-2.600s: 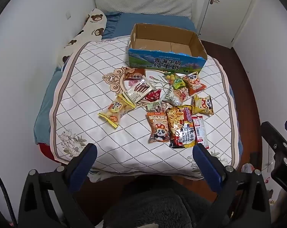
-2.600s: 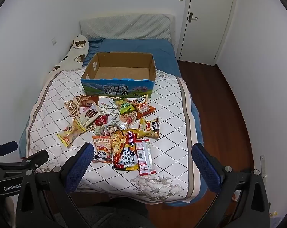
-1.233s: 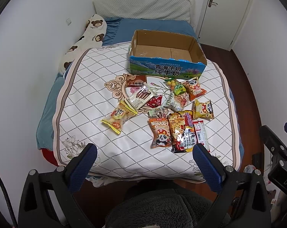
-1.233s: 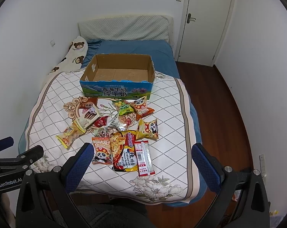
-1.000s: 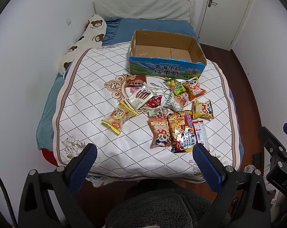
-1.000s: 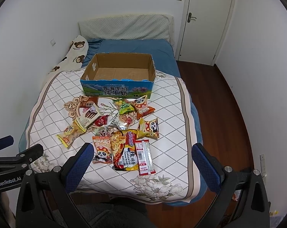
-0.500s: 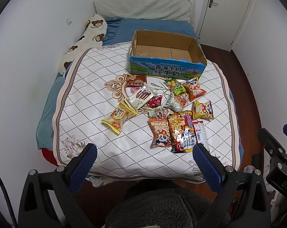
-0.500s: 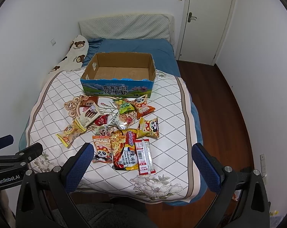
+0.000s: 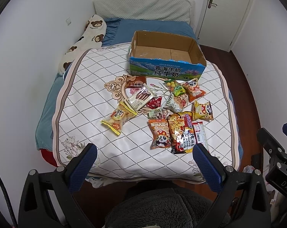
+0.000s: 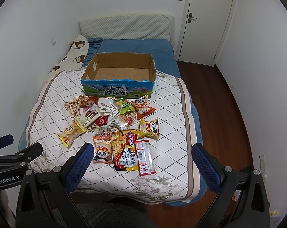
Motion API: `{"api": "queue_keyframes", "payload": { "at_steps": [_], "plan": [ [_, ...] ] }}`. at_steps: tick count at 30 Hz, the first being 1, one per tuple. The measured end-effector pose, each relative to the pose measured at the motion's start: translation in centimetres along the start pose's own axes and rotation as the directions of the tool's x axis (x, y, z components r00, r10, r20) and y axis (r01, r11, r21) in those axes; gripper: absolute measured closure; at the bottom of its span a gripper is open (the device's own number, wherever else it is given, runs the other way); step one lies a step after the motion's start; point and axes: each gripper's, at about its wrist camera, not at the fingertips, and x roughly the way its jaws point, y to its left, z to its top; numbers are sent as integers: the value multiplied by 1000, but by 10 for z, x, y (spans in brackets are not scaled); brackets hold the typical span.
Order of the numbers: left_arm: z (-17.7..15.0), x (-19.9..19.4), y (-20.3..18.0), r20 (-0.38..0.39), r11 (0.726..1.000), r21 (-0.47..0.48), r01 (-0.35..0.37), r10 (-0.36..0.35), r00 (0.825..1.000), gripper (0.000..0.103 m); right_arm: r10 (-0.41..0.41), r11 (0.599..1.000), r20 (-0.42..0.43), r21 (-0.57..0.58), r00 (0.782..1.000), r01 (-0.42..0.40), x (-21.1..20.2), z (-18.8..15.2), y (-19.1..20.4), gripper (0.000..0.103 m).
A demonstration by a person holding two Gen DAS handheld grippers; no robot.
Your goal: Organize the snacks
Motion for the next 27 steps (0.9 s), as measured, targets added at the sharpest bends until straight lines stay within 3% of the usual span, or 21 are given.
{"api": "queue_keyframes", "payload": {
  "at_steps": [19,23,27],
  "plan": [
    [6,17,11,-2,1000,-15,-11,11,1000,0,22,1000,-38,7,999,-22,20,8,5,0],
    [14,51,16,-31,999,-23,-37,36,999,0,76,997,-91,33,993,-73,58,4,6,0],
    [17,107,22,-125,998,-28,-58,54,991,0,120,991,-203,74,972,-107,136,-7,7,0]
  ]
}}
